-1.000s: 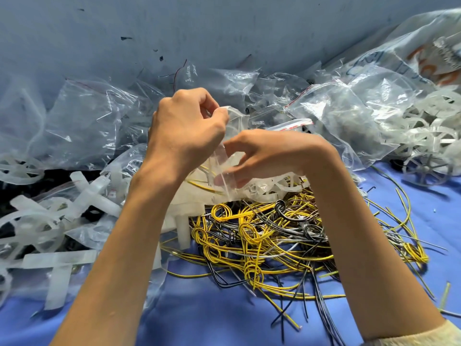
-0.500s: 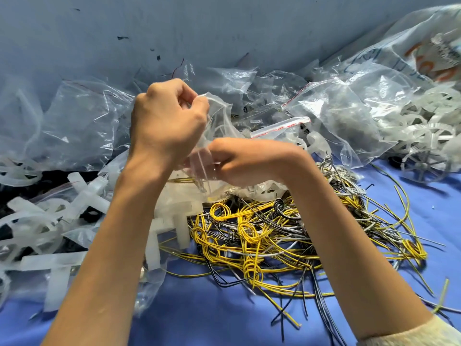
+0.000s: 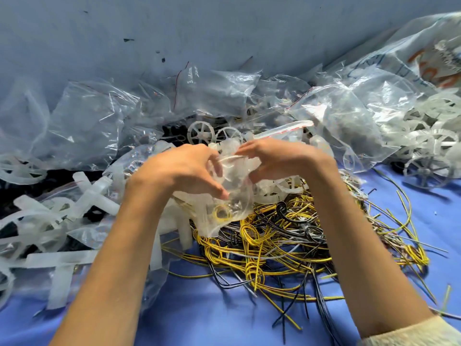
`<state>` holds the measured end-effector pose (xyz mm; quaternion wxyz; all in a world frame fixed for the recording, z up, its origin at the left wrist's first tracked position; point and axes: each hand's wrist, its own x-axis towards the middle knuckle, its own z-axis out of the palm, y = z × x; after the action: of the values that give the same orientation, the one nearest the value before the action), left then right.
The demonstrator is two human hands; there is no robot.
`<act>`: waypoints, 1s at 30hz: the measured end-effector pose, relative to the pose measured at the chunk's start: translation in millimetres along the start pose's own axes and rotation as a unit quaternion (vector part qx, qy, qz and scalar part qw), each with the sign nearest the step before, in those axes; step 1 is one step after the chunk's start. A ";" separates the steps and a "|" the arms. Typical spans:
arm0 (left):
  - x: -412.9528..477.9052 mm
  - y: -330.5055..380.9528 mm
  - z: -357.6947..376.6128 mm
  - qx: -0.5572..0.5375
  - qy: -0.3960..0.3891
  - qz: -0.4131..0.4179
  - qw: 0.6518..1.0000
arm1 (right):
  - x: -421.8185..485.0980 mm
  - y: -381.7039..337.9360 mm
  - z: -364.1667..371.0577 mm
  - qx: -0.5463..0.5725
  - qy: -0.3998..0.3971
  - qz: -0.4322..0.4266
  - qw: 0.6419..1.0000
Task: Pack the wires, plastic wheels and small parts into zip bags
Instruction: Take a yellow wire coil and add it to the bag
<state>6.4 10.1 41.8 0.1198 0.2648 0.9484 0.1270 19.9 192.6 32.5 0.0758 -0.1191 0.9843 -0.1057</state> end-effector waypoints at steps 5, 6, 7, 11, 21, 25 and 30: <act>1.3 -6.3 2.3 0.031 -0.025 -0.035 0.999 | 5.8 7.3 11.0 -0.005 -0.001 0.017 1.000; 0.7 -8.8 1.5 0.029 -0.028 -0.042 0.998 | 3.7 12.7 8.8 0.009 0.018 0.031 0.999; -0.4 -11.6 0.3 0.025 -0.028 -0.051 0.998 | 1.5 18.9 5.8 0.023 0.047 0.050 0.997; -3.9 -22.2 -5.4 -0.012 -0.013 -0.067 0.998 | -8.1 37.8 -4.0 0.061 0.193 0.167 0.965; 4.0 -33.1 -3.3 -0.124 0.090 -0.049 0.987 | -17.6 43.3 -7.7 0.025 0.282 0.290 0.914; 8.7 -34.2 0.5 -0.136 0.118 -0.050 0.982 | -18.4 16.0 -20.7 -0.010 0.234 0.076 0.969; 7.4 -37.3 -0.3 -0.135 0.147 -0.043 0.979 | -7.5 -29.8 3.0 -0.074 -0.075 -0.002 0.994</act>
<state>-17.4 -16.9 29.6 0.0188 0.1840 0.9402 0.2861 34.1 165.6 37.3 0.1404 -0.1341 0.9807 -0.0234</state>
